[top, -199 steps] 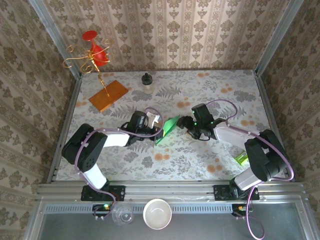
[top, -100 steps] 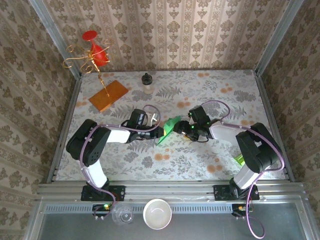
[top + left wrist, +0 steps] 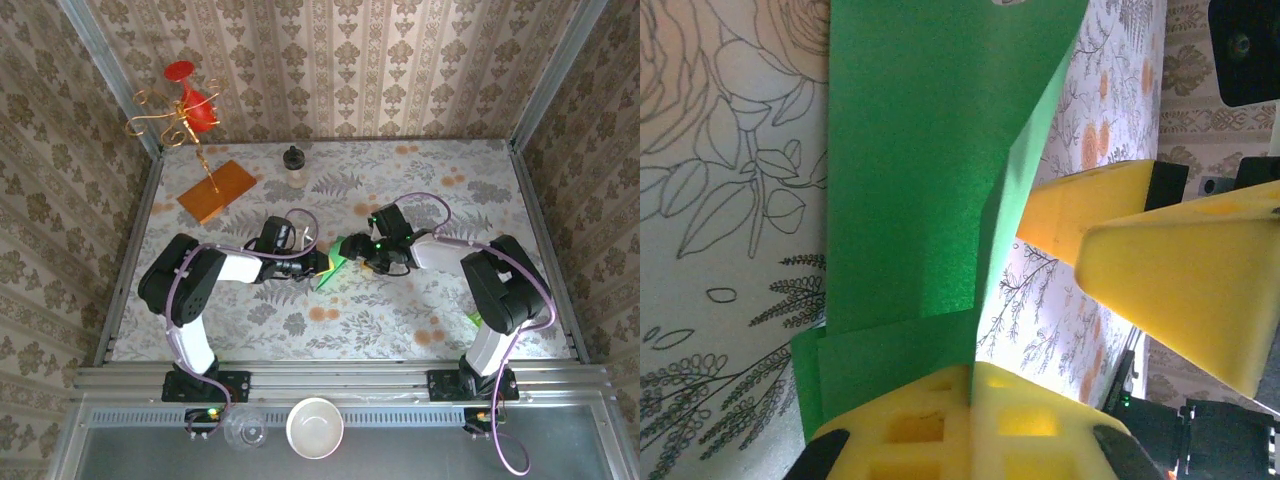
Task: Fold a paper plane with a square sheet of paper (pick it up from the middle)
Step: Fold the wing for the fifth time at the center of the table.
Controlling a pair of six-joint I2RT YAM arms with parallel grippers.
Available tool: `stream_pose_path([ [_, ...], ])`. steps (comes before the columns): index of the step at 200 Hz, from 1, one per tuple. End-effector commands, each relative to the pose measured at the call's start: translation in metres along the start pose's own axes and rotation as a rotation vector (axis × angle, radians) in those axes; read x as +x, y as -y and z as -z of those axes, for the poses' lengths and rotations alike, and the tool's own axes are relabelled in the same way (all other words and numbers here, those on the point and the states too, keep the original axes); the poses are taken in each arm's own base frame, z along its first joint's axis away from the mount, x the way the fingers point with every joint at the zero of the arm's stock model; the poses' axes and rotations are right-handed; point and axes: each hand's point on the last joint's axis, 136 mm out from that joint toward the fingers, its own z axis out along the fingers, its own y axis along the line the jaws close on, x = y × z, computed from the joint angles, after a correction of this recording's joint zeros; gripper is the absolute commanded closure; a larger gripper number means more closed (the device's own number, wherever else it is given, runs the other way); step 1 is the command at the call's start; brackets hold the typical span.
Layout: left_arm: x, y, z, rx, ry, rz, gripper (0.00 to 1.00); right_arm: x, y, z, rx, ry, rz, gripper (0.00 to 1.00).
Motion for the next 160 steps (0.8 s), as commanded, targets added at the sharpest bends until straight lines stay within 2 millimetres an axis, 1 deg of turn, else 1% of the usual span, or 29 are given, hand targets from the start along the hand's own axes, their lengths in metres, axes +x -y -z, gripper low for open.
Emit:
stream_pose_path([
  [1, -0.005, 0.004, -0.002, 0.031, -0.009, 0.025, 0.98, 0.002, -0.001, -0.006, 0.013, -0.033, 0.004, 0.28],
  [33, -0.003, 0.002, -0.004, 0.031, -0.018, 0.033, 0.98, 0.001, -0.001, -0.012, 0.026, -0.048, 0.006, 0.28],
  [63, -0.002, 0.0, -0.006, 0.036, -0.024, 0.035, 0.97, 0.002, 0.006, -0.018, 0.073, -0.061, 0.005, 0.28],
  [111, -0.001, -0.004, -0.007, 0.03, -0.021, 0.044, 0.97, 0.005, 0.025, -0.026, 0.181, -0.072, -0.014, 0.32],
  [160, -0.001, -0.009, -0.008, 0.023, -0.016, 0.054, 0.94, 0.012, 0.045, -0.032, 0.292, -0.082, -0.03, 0.37],
])
